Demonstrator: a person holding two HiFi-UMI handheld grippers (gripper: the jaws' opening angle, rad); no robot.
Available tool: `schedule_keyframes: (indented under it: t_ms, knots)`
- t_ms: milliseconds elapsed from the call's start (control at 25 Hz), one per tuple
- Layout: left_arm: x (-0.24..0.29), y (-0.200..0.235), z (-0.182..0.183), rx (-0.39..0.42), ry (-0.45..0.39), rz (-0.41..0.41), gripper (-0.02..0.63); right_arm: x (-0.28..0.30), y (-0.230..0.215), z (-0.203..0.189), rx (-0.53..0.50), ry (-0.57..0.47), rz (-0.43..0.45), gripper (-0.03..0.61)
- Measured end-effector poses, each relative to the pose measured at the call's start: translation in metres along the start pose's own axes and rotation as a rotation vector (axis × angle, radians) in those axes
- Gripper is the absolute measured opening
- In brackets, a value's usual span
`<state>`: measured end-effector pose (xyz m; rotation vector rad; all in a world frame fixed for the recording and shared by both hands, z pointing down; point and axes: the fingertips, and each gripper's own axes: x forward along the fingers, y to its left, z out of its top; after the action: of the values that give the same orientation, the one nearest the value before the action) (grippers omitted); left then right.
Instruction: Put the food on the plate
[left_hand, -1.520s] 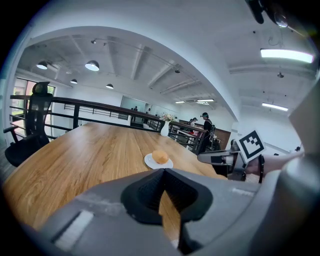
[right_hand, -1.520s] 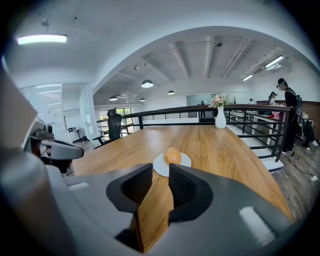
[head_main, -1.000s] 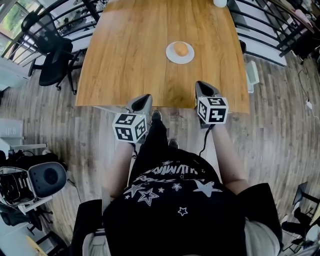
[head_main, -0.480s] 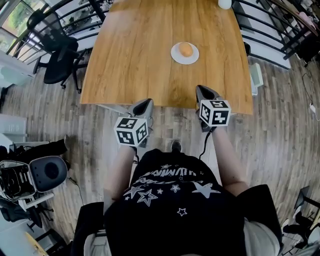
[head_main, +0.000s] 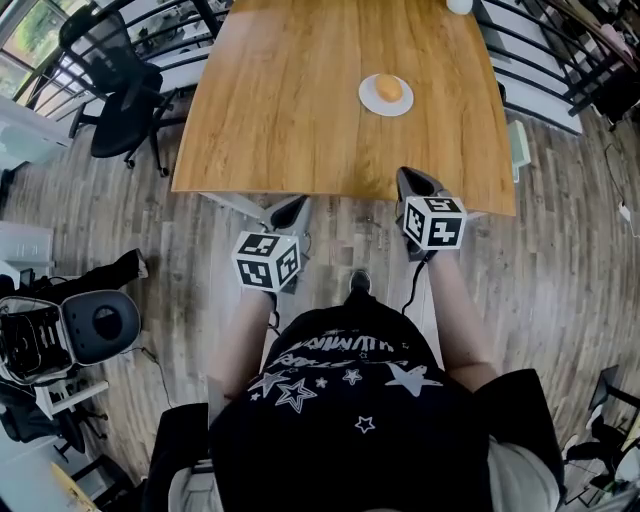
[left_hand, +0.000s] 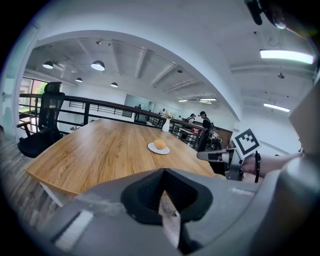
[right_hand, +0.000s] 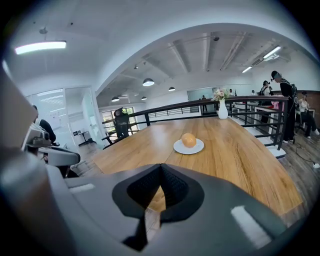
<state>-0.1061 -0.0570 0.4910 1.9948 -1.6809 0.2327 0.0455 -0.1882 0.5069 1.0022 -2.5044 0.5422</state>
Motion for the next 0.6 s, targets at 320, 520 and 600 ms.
schedule_keyframes:
  t_ms: [320, 520, 600]
  knots:
    - [-0.037, 0.0, -0.012, -0.009, -0.013, -0.03, 0.002, -0.032, 0.033, -0.004, -0.026, -0.008, -0.027, 0.002]
    - [-0.057, -0.007, -0.024, -0.01, -0.02, -0.047, 0.002, -0.054, 0.048, -0.014, -0.027, -0.014, -0.044, 0.002]
    - [-0.067, -0.011, -0.029, -0.01, -0.021, -0.056, 0.002, -0.064, 0.055, -0.02, -0.027, -0.015, -0.05, 0.002]
